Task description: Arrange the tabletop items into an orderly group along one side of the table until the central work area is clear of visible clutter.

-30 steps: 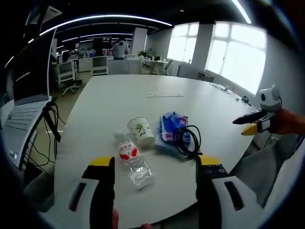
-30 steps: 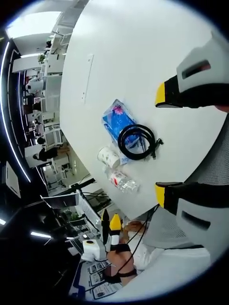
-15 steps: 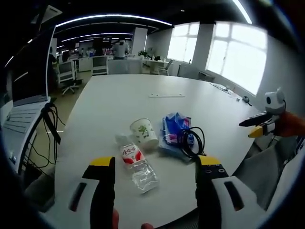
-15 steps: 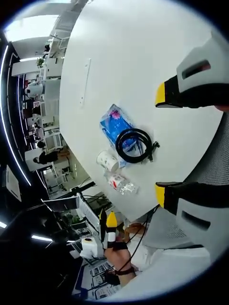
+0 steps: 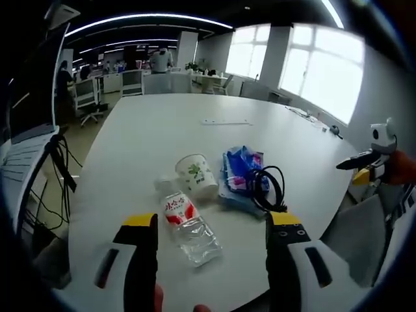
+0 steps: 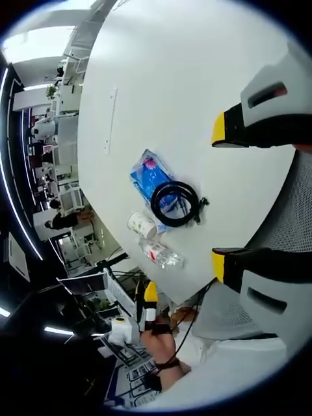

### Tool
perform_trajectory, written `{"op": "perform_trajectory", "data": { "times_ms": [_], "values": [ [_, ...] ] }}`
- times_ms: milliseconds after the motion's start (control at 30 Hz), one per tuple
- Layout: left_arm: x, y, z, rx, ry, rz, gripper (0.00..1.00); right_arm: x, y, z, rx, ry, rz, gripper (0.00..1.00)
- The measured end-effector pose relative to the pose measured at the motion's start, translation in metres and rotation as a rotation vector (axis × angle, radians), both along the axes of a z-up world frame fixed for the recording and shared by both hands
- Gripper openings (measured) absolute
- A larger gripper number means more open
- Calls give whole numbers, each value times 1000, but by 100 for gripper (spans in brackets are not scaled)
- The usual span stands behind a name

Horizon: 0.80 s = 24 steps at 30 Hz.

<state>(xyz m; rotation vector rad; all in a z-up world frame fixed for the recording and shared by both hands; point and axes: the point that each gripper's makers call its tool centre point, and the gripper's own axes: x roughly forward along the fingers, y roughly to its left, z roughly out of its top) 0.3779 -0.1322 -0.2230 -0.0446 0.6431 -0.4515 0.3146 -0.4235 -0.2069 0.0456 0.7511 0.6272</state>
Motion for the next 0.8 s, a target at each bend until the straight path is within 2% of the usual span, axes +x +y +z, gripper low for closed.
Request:
{"op": "perform_trajectory", "data": {
  "times_ms": [67,267,600,800],
  "values": [
    [4,2,-3,-28,7,24,66,-1,-2,0,-1,2,-3,61],
    [15,4,-12,-18,22,35,65,-3,-7,1,-5,2,-22,61],
    [31,8,-29,-9,52,50,62,-6,-4,0,-11,9,-22,61],
    [37,12,-47,0,105,83,61,-9,-3,-2,-26,15,-13,61]
  ]
}}
